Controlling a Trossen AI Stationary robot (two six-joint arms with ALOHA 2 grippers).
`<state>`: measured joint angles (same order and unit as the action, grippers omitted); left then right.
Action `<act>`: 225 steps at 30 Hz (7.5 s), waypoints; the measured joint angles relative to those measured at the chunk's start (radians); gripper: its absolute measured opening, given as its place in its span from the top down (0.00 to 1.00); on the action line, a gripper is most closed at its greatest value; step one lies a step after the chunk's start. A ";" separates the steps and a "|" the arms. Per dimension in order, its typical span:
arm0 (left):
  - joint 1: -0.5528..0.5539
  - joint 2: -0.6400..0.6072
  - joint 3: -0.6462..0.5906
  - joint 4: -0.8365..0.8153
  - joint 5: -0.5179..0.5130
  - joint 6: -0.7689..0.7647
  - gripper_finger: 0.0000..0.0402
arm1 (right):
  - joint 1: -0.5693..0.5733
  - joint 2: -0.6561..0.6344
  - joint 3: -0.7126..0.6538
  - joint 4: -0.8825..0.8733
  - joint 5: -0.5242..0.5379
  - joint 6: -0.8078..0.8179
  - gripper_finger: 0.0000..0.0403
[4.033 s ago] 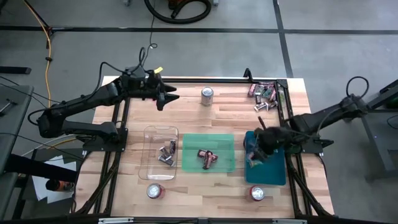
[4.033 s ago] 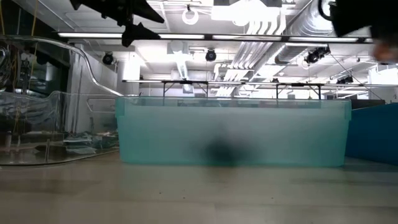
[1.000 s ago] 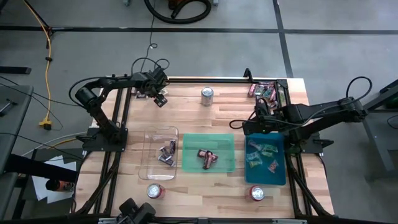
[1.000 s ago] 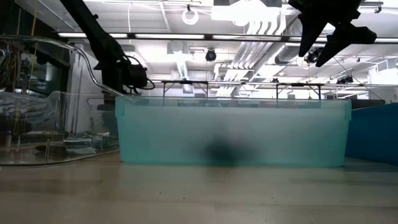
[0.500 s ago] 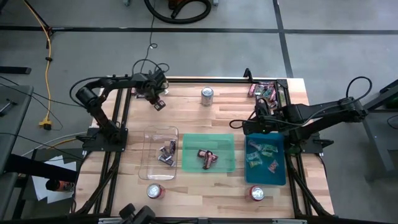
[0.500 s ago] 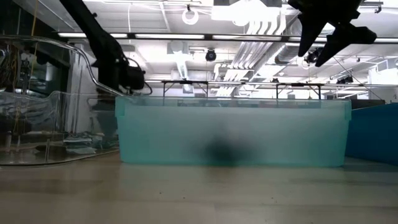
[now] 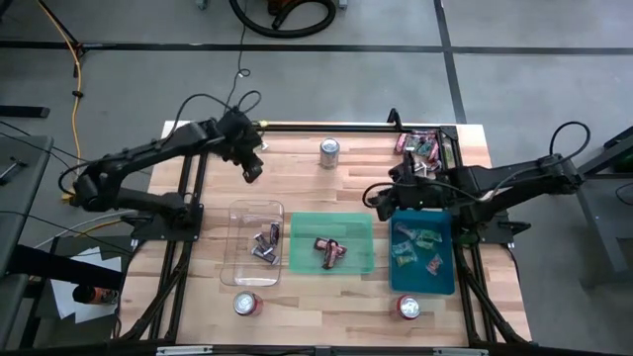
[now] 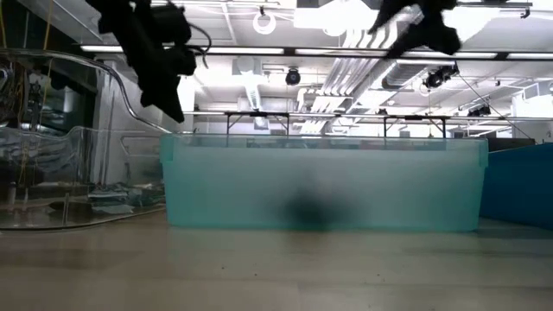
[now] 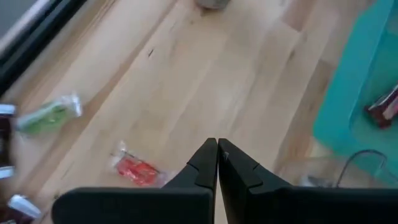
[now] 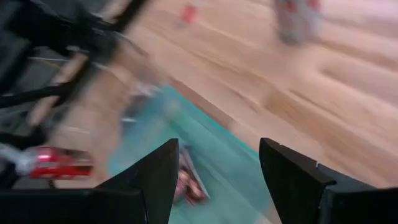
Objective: Organize candy in baskets
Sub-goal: Put the red gummy into the blue bin
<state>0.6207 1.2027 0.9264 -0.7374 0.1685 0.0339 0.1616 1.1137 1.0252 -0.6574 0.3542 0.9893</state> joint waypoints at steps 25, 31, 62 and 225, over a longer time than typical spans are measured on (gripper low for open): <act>0.073 0.230 -0.232 0.285 -0.267 -0.531 0.42 | 0.003 0.087 0.000 0.052 -0.116 -0.047 0.46; 0.079 0.267 -0.243 0.357 -0.259 -0.609 0.37 | 0.003 0.087 0.000 0.051 -0.093 -0.055 0.46; -0.341 0.040 0.068 0.398 0.024 -0.047 1.00 | 0.000 0.108 0.000 0.454 0.048 -0.315 0.46; -0.126 0.738 0.358 0.115 -0.162 -0.826 0.40 | -0.167 0.019 0.000 0.091 -0.166 -0.100 1.00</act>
<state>0.4950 1.9408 1.2839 -0.6220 0.0068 -0.7916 -0.0059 1.1328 1.0256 -0.5659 0.1879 0.8890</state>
